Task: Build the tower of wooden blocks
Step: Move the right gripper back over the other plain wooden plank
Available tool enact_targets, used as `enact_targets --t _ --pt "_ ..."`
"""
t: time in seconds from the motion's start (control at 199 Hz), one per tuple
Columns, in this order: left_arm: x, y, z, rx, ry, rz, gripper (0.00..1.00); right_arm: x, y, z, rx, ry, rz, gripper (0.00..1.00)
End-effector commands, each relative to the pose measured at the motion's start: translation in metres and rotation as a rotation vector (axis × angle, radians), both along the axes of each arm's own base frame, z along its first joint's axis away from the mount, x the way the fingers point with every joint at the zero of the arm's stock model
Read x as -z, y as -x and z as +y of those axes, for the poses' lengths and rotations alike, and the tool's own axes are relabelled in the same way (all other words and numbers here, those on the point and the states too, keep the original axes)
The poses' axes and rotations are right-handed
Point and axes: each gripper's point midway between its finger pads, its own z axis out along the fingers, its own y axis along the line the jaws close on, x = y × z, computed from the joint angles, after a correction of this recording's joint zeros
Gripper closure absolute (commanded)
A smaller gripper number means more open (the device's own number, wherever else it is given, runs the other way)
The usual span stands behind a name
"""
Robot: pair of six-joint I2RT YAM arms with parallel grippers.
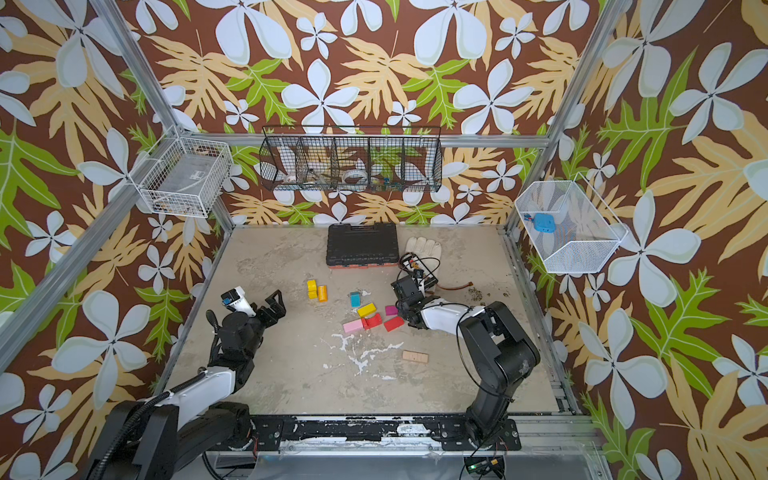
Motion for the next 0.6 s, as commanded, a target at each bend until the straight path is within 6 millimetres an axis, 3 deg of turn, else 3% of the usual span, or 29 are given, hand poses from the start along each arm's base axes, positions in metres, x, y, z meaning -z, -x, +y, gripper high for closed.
enact_targets --t 0.0,0.301,0.513,0.598 --pt "-0.009 -0.001 -0.002 0.009 -0.001 -0.037 0.0 0.002 0.008 -0.006 0.013 0.006 0.011 0.47" --pt "-0.009 0.0 -0.002 0.011 0.002 -0.041 0.0 -0.007 0.015 -0.01 0.009 -0.005 -0.012 0.42" --pt "-0.009 0.0 -0.003 0.017 0.001 -0.04 0.0 -0.011 0.021 -0.003 -0.051 -0.06 -0.056 0.28" --pt "-0.009 0.0 -0.002 0.011 0.002 -0.041 0.0 -0.013 0.029 -0.007 -0.042 -0.082 -0.065 0.3"
